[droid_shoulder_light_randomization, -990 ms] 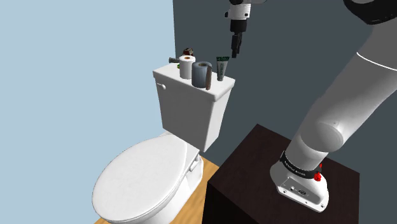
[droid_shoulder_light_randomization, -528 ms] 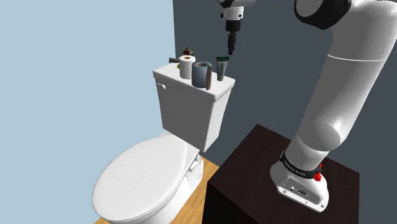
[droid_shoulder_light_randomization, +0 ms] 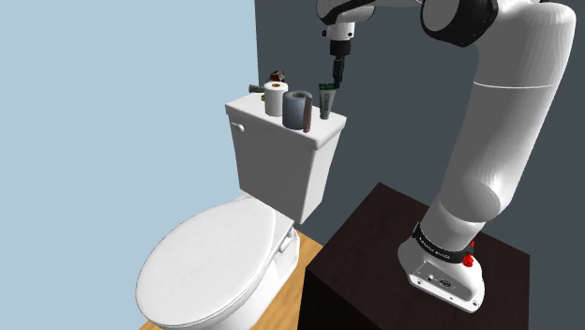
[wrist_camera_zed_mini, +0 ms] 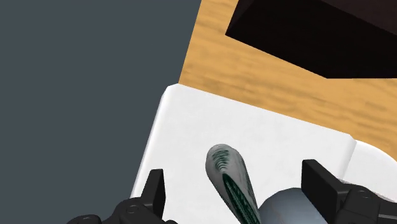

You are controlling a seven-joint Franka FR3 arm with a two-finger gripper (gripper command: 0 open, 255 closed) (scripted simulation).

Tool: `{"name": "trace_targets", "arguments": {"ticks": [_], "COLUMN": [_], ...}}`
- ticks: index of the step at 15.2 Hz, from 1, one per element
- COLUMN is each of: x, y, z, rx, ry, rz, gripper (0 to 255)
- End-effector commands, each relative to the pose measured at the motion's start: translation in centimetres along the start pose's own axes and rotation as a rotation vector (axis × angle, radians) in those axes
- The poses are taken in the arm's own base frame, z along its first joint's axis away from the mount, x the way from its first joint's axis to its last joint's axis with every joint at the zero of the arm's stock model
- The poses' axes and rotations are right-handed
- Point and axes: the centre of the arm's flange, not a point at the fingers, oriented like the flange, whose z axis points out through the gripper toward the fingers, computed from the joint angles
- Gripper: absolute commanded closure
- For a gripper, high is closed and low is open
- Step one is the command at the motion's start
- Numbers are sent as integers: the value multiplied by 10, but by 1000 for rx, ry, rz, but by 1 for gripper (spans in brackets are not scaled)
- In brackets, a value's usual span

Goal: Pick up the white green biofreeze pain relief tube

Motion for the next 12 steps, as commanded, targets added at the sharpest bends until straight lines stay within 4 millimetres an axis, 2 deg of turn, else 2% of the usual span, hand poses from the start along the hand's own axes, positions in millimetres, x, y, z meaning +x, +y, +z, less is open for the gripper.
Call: {"name": "trace_targets", "arguments": {"ticks": [1, 2, 3, 12], "x": [1, 1, 1, 1], "y": [1, 1, 1, 1], "z": [7, 7, 7, 7], "rx": [-1, -1, -1, -1], "ry": [0, 0, 0, 0], "rz": [0, 0, 0, 0], "gripper": [0, 0, 255, 255]}}
